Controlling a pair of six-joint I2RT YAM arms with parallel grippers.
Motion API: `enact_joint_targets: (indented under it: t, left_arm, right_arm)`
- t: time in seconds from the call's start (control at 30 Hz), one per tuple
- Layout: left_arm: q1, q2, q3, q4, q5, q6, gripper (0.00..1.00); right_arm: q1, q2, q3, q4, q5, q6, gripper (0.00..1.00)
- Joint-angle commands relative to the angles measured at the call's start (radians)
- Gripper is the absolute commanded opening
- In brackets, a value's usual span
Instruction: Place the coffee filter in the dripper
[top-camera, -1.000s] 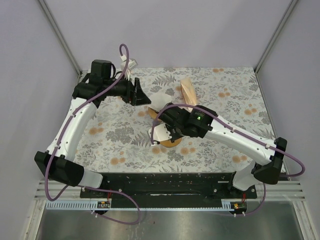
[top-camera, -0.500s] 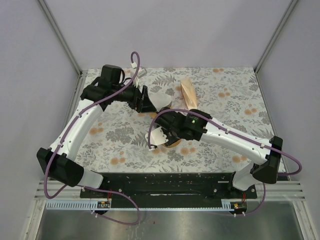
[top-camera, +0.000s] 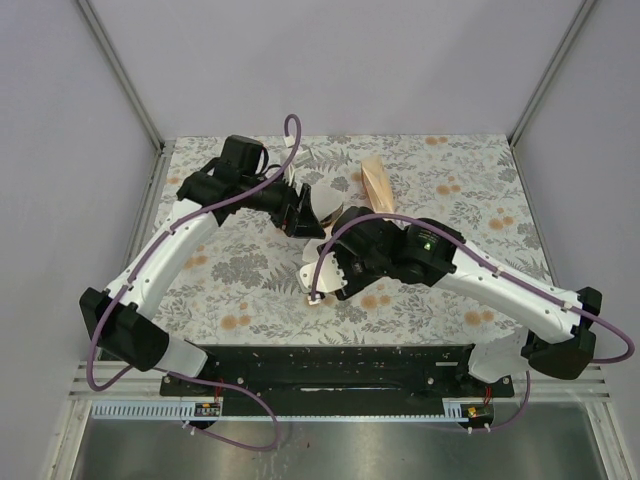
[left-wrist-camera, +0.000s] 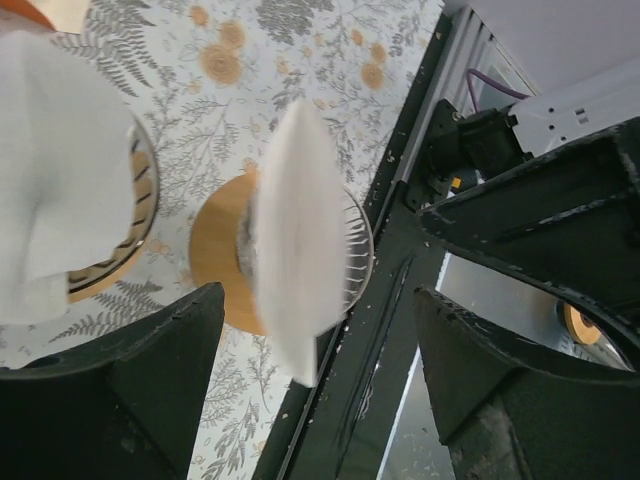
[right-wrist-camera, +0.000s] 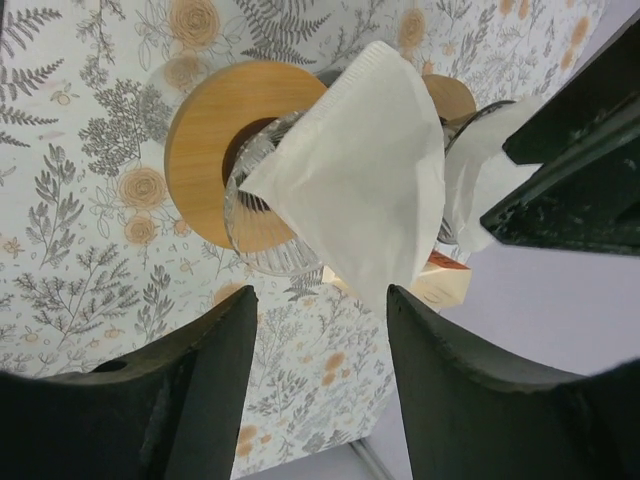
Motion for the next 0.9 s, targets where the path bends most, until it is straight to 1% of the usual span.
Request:
enact_joint_targets:
  t: [0.0, 0.1, 0.17, 0.23, 0.3, 0.37, 0.43, 0.5, 0.53, 0.63, 0.7, 0.77, 0.8, 0.87]
  left_arm:
    - [-0.026, -0.01, 0.009, 0.008, 0.038, 0.057, 0.8]
    - [-0.035, -0.01, 0.004, 0.007, -0.053, 0.082, 0.8]
    - [-0.035, 0.001, 0.012, 0.006, -0.09, 0.071, 0.76]
    - [-0.034, 0.002, 0.032, 0.004, -0.095, 0.071, 0.72]
    - [-0.035, -0.002, 0.049, 0.004, -0.102, 0.076, 0.72]
    - [-0.035, -0.004, 0.049, 0.011, -0.11, 0.077, 0.72]
    - [-0.032, -0.004, 0.041, 0.004, -0.122, 0.073, 0.75]
    - [-0.023, -0.007, 0.03, 0.003, -0.115, 0.068, 0.76]
    - [-0.02, -0.01, 0.024, 0.001, -0.109, 0.068, 0.77]
    - [-0.02, -0.008, 0.007, 0.01, -0.083, 0.076, 0.78]
    - [-0.021, 0.009, 0.003, 0.021, -0.067, 0.077, 0.78]
    - [-0.021, 0.042, 0.02, 0.02, -0.067, 0.082, 0.78]
    - [-0.021, 0.058, 0.029, 0.018, -0.055, 0.083, 0.78]
    - [-0.03, 0.076, 0.041, 0.018, -0.026, 0.092, 0.77]
  right_arm:
    - [0.006, -0.038, 0.009, 0.055, -0.097, 0.05, 0.62]
    - [-0.012, -0.096, 0.016, 0.113, -0.216, 0.102, 0.63]
    - [-0.038, -0.127, 0.018, 0.16, -0.288, 0.159, 0.63]
    - [-0.087, -0.15, 0.016, 0.217, -0.357, 0.234, 0.62]
    - [-0.141, -0.171, -0.002, 0.277, -0.404, 0.317, 0.61]
    - [-0.178, -0.199, -0.059, 0.376, -0.421, 0.412, 0.61]
    - [-0.199, -0.23, -0.137, 0.488, -0.402, 0.524, 0.62]
    - [-0.219, -0.247, -0.187, 0.6, -0.318, 0.692, 0.69]
    - [-0.242, -0.254, -0.194, 0.636, -0.316, 0.761, 0.7]
    - [-0.346, -0.257, -0.198, 0.659, -0.388, 0.95, 0.75]
    - [-0.418, -0.224, -0.189, 0.652, -0.472, 1.027, 0.77]
    - [-0.487, -0.189, -0.166, 0.626, -0.514, 1.081, 0.77]
    - [-0.529, -0.175, -0.165, 0.623, -0.543, 1.147, 0.77]
    - [-0.595, -0.15, -0.174, 0.622, -0.606, 1.193, 0.77]
